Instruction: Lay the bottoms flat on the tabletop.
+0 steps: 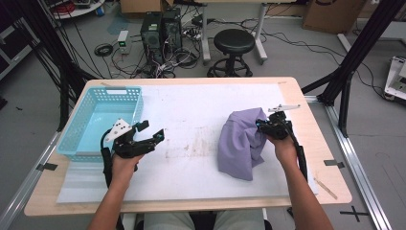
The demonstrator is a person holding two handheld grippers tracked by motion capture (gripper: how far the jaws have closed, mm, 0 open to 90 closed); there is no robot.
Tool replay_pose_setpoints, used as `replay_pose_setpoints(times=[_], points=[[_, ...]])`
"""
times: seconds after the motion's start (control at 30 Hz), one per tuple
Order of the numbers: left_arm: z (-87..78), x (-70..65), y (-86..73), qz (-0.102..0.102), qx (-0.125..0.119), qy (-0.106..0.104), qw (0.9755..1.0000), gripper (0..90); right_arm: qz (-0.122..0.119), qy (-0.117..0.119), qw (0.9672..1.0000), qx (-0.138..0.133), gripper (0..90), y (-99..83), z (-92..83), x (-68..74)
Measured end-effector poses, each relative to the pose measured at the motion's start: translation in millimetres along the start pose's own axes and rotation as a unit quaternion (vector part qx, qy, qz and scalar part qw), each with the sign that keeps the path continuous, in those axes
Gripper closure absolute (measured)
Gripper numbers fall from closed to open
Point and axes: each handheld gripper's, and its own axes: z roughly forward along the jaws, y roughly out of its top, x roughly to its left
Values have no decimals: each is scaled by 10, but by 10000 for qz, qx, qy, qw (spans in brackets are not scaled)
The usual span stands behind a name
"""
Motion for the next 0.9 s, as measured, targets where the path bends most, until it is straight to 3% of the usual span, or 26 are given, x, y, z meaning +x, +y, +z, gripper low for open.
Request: replay_pose_setpoints(times=[0.1, 0.2, 0.23, 0.27, 0.47, 0.53, 0.57, 0.6, 0.63, 0.67, 0.7, 0.8, 0.83, 0.87, 0.9], points=[[0, 3, 1, -11, -7, -14, 10000, 236, -106, 122, 9998, -98, 845, 91, 13, 96], [-1, 8, 0, -19, 10, -25, 10000, 236, -300, 394, 9987, -142, 844, 244, 93, 302], [-2, 6, 0, -29, 1, -18, 10000, 236, -300, 394, 9987, -142, 844, 244, 93, 302], [-4, 6, 0, -24, 2, -23, 10000, 236, -356, 522, 9979, -156, 844, 297, 147, 408], [-10, 12, -3, -46, 14, -19, 10000, 236, -607, 906, 9939, -174, 842, 412, 290, 685], [-13, 15, -2, -48, 11, -14, 10000, 236, -811, 1143, 9900, -141, 841, 468, 376, 884], [-16, 20, -1, -40, 15, -21, 10000, 236, -811, 1143, 9900, -141, 841, 468, 376, 884], [-17, 21, -2, -56, 18, -11, 10000, 236, -936, 1385, 9859, -126, 841, 488, 431, 1019], [-17, 21, -2, -56, 18, -11, 10000, 236, -936, 1385, 9859, -126, 841, 488, 431, 1019], [-17, 21, -3, -58, 21, -9, 10000, 236, -1165, 1570, 9807, -57, 841, 490, 478, 1159], [-16, 20, -4, -51, 29, -14, 10000, 236, -1316, 1614, 9781, -5, 834, 485, 498, 1215], [-14, 12, -7, -43, 36, -18, 10000, 236, -1423, 1669, 9757, 39, 754, 475, 509, 1268], [-16, 9, -8, -38, 46, -26, 10000, 236, -1368, 1681, 9762, 3, 715, 476, 495, 1260], [-20, 7, -10, -29, 56, -41, 10000, 236, -1171, 1653, 9791, -197, 640, 495, 425, 1186], [-20, 7, -10, -29, 56, -41, 10000, 236, -1171, 1653, 9791, -197, 640, 495, 425, 1186]])
